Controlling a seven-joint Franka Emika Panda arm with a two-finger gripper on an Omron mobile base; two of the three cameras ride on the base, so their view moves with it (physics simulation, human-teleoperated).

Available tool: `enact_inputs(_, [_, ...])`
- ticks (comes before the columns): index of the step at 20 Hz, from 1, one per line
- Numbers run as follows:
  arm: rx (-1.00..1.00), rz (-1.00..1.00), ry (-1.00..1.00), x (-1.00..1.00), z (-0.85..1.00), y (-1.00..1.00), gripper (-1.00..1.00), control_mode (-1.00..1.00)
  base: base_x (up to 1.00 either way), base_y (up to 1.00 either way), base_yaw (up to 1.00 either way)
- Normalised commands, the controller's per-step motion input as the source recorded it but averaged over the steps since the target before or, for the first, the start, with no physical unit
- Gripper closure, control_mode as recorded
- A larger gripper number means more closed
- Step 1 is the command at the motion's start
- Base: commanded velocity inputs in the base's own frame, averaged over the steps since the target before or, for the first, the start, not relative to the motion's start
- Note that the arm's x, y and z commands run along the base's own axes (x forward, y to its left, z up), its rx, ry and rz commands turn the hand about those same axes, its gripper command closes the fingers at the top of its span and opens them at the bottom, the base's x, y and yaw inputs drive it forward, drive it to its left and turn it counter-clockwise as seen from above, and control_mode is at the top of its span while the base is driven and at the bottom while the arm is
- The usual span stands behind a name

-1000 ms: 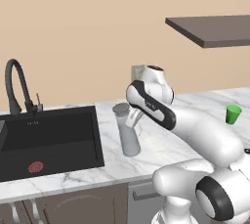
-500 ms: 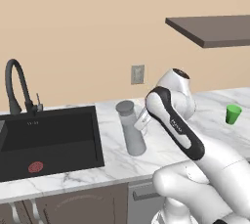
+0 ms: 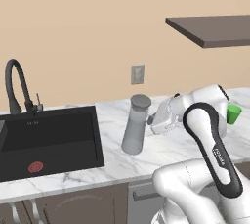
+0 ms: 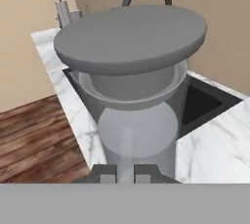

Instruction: Place the pitcher and cup on the dining counter for serving.

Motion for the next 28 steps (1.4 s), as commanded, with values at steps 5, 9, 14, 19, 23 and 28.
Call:
enact_inputs(5, [0.12,0.00,-0.15,-0.18,0.77,-0.10,1.00,-1.00,0.00,0.00,0.00])
enact_inputs(9, [0.03,0.00,-0.06,-0.01,0.79,-0.06,1.00,-1.00,0.00,0.00,0.00])
enact_inputs(14, [0.00,0.00,0.01,0.00,0.08,0.00,1.00,-1.00,0.00,0.00,0.00])
enact_inputs(19, [0.00,0.03,-0.01,-0.06,0.00,-0.01,1.00,-1.00,0.00,0.00,0.00])
enact_inputs(23, [0.00,0.00,0.00,0.00,0.00,0.00,1.00,1.00,-0.63,-0.27,0.49])
enact_inputs(28, [0.00,0.00,0.00,0.00,0.00,0.00,1.00,1.00,-0.67,-0.14,0.79])
